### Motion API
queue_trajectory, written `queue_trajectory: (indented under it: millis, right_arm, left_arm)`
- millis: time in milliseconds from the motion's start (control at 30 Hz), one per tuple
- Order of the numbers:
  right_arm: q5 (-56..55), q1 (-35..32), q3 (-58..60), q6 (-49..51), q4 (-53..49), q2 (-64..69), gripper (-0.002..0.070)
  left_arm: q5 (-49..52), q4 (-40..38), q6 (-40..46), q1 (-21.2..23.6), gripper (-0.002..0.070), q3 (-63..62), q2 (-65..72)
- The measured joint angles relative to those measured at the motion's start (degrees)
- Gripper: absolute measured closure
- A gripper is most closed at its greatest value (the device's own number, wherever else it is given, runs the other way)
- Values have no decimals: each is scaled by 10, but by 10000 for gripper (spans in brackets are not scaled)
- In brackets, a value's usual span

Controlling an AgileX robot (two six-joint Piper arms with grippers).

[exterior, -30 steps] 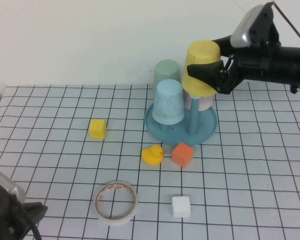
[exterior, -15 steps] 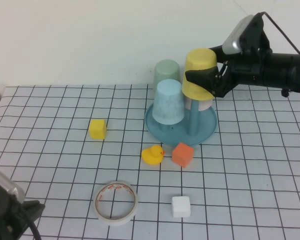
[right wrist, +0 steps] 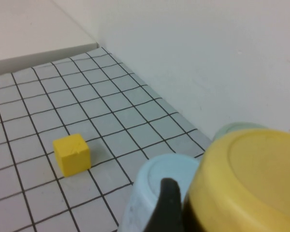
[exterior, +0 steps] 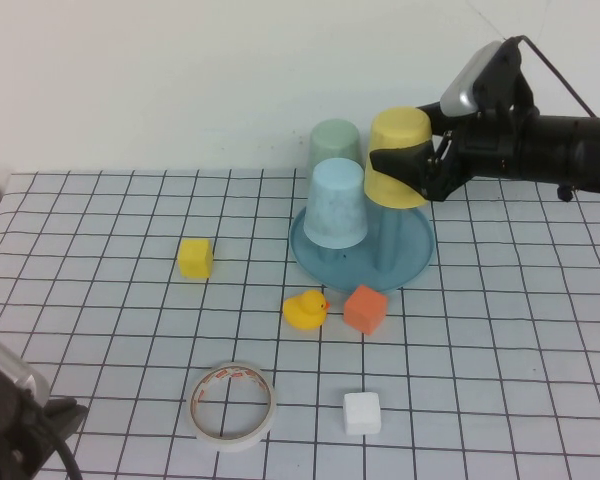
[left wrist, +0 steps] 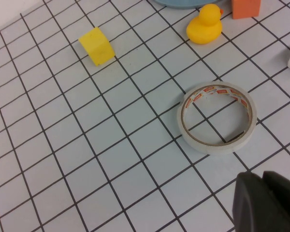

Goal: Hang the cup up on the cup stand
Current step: Place the cup on the cup holder

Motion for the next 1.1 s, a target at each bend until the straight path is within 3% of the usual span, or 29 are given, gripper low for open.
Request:
queue_trajectory:
  millis: [333, 967, 1100]
  right_arm:
    - [-63, 0, 0, 67, 2, 1, 85]
    - [-52, 0, 0, 74, 4, 1, 78]
    - [-50, 0, 0, 116, 4, 1, 76]
  left_arm:
    - [14, 0, -3, 0, 675, 0, 0]
    - [28, 0, -15, 0, 675, 0, 0]
    - [28, 0, -23, 0, 675, 0, 0]
